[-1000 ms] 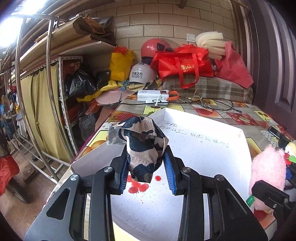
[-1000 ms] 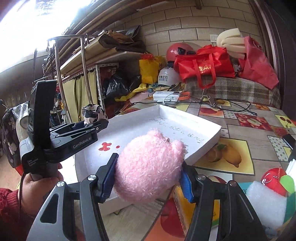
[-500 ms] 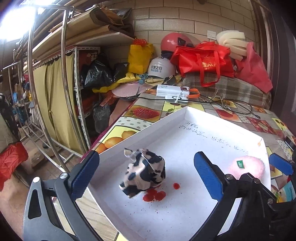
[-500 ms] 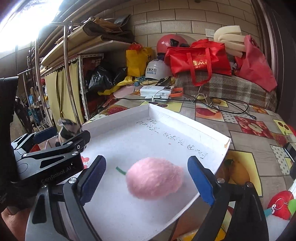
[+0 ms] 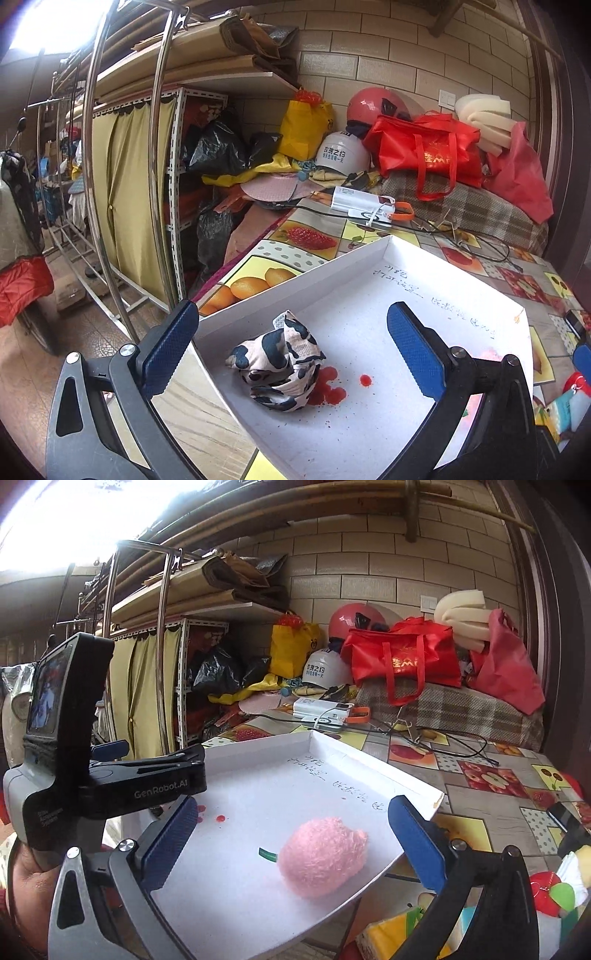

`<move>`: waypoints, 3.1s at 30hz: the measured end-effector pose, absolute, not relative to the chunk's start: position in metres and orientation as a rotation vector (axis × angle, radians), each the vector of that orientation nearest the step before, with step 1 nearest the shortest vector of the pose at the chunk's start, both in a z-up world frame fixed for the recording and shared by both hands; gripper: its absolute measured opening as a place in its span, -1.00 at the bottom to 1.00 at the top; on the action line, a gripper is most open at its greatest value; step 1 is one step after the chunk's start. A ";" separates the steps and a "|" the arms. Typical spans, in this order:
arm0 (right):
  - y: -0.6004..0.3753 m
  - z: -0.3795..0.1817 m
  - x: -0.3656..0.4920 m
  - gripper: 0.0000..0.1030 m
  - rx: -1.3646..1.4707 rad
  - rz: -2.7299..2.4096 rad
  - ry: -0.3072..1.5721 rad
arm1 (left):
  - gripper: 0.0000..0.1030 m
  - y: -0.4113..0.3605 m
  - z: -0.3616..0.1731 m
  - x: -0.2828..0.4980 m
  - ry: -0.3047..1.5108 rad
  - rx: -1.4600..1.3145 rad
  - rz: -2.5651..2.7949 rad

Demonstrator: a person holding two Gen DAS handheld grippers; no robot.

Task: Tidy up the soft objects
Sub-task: 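Move both tools back to the pile of soft items, then grasp the white foam block with the left tool while the right tool grasps the yellow-green sponge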

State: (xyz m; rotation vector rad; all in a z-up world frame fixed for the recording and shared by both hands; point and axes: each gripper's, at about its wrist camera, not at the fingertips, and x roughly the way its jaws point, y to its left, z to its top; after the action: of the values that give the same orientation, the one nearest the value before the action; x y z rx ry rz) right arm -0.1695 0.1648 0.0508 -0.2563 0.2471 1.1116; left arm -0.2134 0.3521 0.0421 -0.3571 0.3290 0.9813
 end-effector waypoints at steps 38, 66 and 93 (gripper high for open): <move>-0.057 0.042 -0.039 0.55 -0.167 0.960 0.523 | 0.99 0.084 0.043 -0.126 0.540 0.226 -0.001; -0.065 0.028 -0.002 -0.48 -0.025 0.969 0.720 | 0.07 0.105 0.029 -0.104 0.698 0.082 -0.063; -0.065 0.027 0.001 -0.47 -0.029 0.962 0.718 | -0.41 0.082 -0.014 -0.101 0.672 0.719 0.116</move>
State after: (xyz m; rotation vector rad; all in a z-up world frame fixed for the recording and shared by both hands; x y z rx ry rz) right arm 0.0014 -0.0652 0.0275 -0.0287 0.7179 0.9623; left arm -0.1007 0.0816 -0.0136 0.7191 0.6724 0.1158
